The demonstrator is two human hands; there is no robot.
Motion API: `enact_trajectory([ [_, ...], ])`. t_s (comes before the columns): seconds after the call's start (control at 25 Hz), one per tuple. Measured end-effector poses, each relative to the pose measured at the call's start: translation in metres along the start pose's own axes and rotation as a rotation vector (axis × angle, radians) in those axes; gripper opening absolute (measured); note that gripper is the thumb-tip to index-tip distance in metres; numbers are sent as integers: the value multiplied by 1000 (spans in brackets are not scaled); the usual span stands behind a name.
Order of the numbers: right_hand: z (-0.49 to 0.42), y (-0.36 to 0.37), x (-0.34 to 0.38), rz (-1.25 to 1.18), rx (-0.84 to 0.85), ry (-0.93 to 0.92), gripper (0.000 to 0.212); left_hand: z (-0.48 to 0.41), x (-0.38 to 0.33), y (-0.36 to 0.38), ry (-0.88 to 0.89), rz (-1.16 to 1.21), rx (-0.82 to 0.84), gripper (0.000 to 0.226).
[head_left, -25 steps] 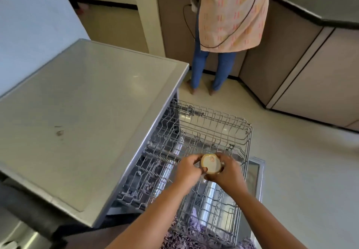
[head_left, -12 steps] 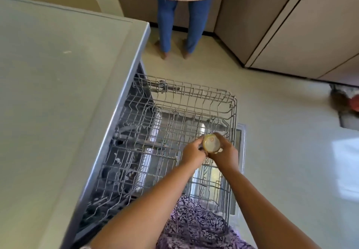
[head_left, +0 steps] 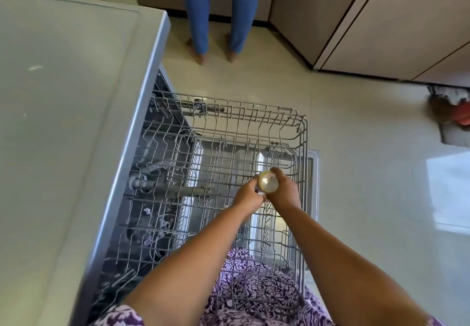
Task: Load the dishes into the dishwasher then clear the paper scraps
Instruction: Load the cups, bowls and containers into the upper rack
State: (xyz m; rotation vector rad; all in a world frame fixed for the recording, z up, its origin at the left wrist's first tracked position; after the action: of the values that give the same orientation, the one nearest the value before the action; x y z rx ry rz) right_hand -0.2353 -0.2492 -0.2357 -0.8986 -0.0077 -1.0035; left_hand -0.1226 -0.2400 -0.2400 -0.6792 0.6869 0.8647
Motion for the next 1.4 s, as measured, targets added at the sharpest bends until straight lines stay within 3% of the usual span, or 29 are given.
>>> enact_trajectory([
  [0.24,-8,4,0,2,48,35,75,-9,9,-2,12,24,-44,60],
  [0.44,-11,9,0,202,156,29,96,-9,11,-11,-20,38,-144,63],
  [0.88,-3,11,-21,51,138,96,59,4,20,12,-38,15,-50,60],
  [1.0,-3,7,-29,-121,137,171,44,10,17,16,-49,69,-79,68],
  [1.16,1,9,-36,-207,158,211,42,17,10,17,-12,-10,-145,61],
  [1.4,21,13,-56,-206,200,242,29,42,0,20,-2,-70,-177,59],
])
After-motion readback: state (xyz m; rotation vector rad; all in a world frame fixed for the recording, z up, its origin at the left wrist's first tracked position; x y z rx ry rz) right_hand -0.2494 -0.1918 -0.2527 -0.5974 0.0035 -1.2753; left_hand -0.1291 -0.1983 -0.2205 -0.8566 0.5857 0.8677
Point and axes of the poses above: each hand's wrist, its own z-axis away from the middle knuckle, its own y-axis out of the palm, x = y × z, the point moved 7 cm from there along -z, towards the middle knuckle, and after that the axes turned 15 degrees about y, right-handed, at the moved point
